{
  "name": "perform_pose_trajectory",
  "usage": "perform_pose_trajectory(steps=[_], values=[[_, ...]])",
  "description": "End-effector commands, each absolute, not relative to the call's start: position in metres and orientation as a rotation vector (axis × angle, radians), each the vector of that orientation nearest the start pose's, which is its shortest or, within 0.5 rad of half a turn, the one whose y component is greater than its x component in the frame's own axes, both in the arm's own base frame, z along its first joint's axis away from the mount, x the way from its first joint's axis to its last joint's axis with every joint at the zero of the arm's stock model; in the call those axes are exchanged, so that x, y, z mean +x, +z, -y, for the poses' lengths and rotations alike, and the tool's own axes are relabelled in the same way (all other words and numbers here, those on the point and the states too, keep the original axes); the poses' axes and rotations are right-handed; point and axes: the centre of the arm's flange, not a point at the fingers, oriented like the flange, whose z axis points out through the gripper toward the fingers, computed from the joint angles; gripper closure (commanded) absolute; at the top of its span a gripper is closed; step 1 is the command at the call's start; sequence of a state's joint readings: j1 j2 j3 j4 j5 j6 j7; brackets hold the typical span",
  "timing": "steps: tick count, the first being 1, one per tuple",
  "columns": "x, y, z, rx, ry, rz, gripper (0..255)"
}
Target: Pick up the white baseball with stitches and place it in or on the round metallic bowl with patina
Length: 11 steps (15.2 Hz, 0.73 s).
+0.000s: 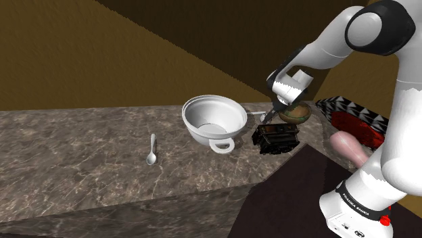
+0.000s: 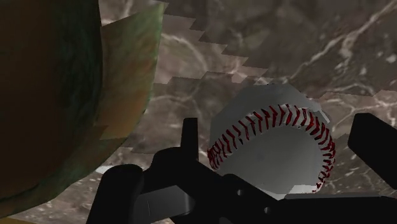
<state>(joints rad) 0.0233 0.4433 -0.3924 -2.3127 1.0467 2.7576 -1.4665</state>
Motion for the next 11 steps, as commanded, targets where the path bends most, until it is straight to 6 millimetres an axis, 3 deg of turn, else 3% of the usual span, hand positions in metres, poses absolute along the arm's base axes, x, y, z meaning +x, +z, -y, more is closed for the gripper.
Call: perform_pose_trajectory(steps=[1,3,4,11], values=[[0.4537,0.1656,0.2284,-3.036,-0.387,0.252,0],[0.4537,0.1656,0.2284,-3.036,-0.387,0.252,0],[0.4530,0.1661,0.2285,-3.036,-0.387,0.252,255],[0.4531,0.1657,0.2282,-3.036,-0.387,0.251,255]])
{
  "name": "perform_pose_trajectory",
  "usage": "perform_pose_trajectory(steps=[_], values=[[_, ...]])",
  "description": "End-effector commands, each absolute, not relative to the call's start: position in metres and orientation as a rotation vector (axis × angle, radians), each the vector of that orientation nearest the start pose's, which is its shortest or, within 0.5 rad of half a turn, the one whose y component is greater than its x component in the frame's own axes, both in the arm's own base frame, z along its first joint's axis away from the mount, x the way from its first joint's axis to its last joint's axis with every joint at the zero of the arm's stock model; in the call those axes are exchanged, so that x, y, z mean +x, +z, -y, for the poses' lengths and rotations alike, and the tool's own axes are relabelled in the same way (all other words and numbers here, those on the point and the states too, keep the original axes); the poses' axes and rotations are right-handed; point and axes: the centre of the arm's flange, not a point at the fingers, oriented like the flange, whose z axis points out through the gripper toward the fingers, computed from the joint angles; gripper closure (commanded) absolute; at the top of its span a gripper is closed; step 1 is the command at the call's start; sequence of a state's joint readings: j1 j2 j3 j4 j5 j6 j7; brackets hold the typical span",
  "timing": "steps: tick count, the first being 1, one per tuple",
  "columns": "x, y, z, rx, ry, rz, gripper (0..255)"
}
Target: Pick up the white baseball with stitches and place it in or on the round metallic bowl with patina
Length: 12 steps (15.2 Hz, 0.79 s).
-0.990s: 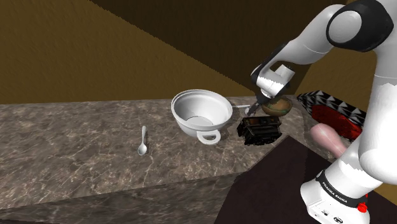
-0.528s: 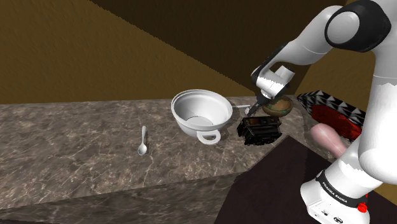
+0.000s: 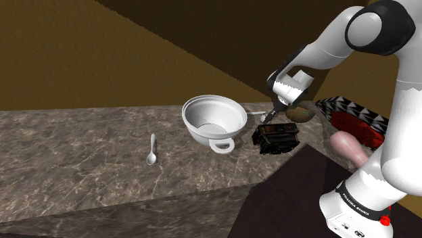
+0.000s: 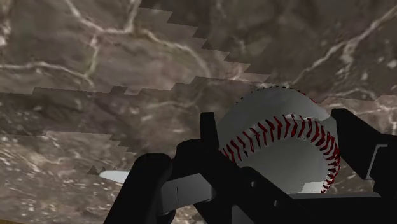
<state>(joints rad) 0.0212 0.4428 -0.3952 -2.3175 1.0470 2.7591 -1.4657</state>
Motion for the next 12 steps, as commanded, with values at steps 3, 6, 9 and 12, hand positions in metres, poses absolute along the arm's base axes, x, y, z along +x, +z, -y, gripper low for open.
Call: perform_pose_trajectory(steps=[3,6,9,12], values=[[0.454,0.171,0.228,-3.036,-0.387,0.252,255],[0.454,0.187,0.228,-3.036,-0.387,0.252,255],[0.454,0.203,0.228,-3.036,-0.387,0.252,255],[0.454,0.218,0.228,-3.036,-0.387,0.252,255]])
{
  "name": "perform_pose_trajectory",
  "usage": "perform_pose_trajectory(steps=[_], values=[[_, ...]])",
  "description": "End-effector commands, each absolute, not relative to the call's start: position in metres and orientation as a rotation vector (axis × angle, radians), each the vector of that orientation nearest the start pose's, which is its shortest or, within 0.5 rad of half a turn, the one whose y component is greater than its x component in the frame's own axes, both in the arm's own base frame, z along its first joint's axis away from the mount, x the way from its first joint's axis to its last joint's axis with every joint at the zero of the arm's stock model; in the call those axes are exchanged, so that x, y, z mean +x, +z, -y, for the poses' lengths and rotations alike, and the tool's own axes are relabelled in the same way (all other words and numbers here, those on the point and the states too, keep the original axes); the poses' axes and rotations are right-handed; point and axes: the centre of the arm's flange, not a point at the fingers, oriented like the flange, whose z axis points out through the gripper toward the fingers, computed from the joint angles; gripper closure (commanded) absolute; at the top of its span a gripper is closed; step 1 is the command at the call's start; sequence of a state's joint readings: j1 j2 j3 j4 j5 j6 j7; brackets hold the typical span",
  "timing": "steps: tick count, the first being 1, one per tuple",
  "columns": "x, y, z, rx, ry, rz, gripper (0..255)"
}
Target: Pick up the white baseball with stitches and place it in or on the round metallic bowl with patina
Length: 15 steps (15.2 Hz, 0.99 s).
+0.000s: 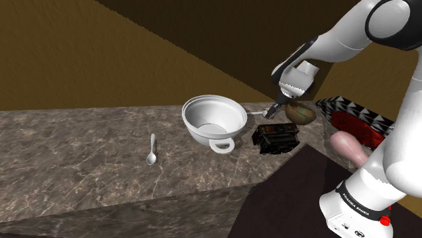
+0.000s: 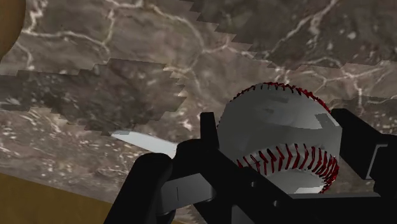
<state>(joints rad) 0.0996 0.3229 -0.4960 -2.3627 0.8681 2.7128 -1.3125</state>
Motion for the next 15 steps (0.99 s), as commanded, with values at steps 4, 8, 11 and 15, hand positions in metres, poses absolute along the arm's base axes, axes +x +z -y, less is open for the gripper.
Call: perform_pose_trajectory(steps=[4,8,11,15], values=[[0.454,0.239,0.228,-3.036,-0.387,0.252,255],[0.454,0.261,0.228,-3.036,-0.387,0.252,255],[0.454,0.276,0.228,-3.036,-0.387,0.252,255],[0.454,0.298,0.228,-3.036,-0.387,0.252,255]])
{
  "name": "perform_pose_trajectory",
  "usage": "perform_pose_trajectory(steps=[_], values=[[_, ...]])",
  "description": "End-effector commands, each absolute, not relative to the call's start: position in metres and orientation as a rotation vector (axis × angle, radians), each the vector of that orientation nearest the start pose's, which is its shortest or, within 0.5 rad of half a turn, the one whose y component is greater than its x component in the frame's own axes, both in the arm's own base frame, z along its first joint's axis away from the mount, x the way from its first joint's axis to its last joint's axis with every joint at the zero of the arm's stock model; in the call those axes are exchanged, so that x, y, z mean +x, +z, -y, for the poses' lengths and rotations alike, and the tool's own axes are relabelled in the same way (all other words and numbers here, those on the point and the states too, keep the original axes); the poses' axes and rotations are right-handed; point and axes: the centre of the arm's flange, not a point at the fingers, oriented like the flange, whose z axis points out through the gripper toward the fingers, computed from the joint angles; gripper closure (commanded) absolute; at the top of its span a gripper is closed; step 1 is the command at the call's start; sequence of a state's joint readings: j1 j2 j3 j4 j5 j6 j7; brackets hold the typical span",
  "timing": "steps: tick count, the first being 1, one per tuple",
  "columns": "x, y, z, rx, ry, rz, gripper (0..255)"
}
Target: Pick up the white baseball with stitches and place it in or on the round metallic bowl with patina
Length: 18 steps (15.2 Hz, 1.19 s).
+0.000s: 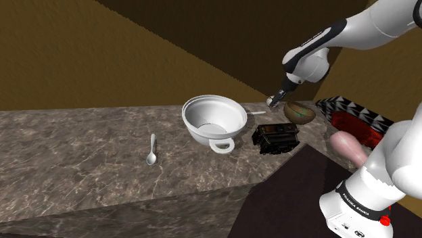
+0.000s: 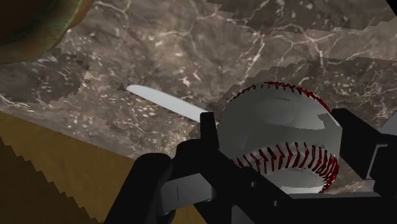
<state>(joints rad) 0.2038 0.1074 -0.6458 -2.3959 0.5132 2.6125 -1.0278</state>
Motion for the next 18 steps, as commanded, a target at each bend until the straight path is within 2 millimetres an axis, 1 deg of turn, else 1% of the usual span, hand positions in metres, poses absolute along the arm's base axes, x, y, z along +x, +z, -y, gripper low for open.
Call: perform_pose_trajectory(steps=[1,8,18], values=[[0.454,0.303,0.228,-3.036,-0.387,0.252,255],[0.454,0.339,0.228,-3.036,-0.387,0.252,255],[0.395,0.341,0.346,-3.036,-0.387,0.252,255]])
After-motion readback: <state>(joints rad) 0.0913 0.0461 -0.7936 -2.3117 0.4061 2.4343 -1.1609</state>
